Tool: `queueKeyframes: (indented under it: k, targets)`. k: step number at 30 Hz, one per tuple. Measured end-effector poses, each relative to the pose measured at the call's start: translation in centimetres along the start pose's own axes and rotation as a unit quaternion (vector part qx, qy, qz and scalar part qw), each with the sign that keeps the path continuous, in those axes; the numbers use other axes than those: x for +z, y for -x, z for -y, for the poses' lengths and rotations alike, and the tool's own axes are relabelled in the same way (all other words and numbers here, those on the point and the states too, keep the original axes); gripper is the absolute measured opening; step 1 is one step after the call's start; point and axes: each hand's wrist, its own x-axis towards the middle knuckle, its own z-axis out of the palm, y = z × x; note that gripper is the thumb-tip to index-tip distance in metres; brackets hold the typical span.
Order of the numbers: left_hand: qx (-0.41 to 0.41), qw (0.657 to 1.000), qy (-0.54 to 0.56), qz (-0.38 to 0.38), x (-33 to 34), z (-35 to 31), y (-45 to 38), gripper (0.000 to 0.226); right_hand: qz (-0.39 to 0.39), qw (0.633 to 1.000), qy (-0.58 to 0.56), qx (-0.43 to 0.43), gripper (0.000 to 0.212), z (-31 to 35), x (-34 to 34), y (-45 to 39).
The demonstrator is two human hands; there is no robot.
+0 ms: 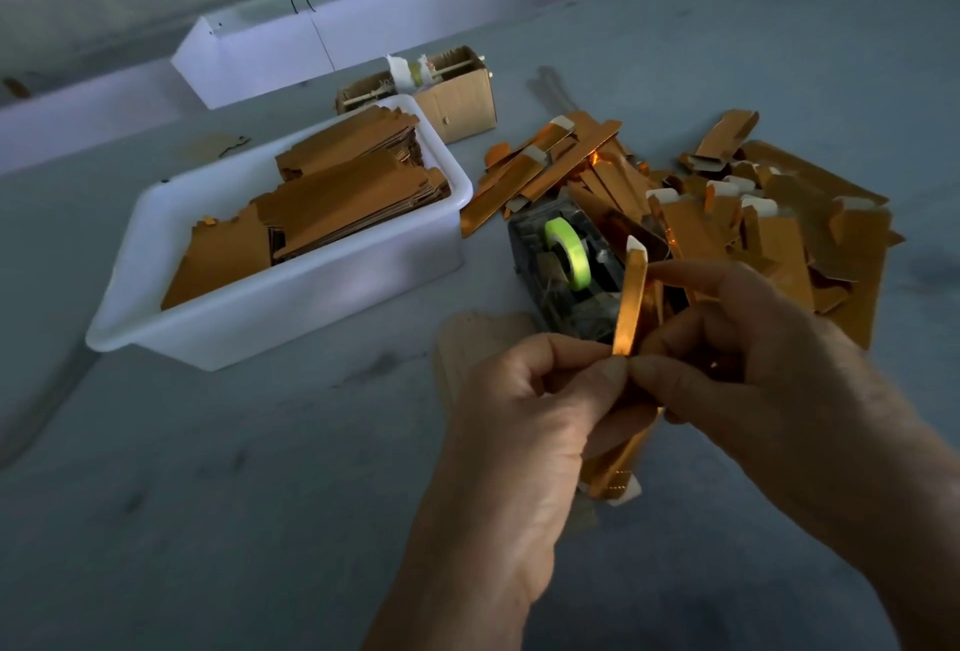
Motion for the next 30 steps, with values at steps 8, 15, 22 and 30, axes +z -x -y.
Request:
queueKeyframes:
  k: [8, 15, 22, 30]
  targets:
    - [0.158, 0.975, -0.076, -0.139, 1.6, 1.4, 0.4, 0.018, -0.079, 0.99, 0.114, 0.013, 0.061, 1.6, 0.8, 0.3]
    - [0.183, 0.969, -0.09, -0.139, 1.1, 0.9, 1.0, 0.012, -0.054, 0.995, 0.083, 0.006, 0.052, 2.0, -0.4, 0.5]
    - [0.131, 0.987, -0.004, -0.09, 0.4, -0.4, 1.1, 0.026, 0.035, 0.991, -0.121, 0.034, 0.039, 0.6, -0.3, -0.1]
    - [0.122, 0.957, -0.24, -0.109, -2.2, -0.6, 0.3, 0.028, -0.006, 0.999, -0.04, 0.025, 0.006, 0.4, -0.1, -2.5]
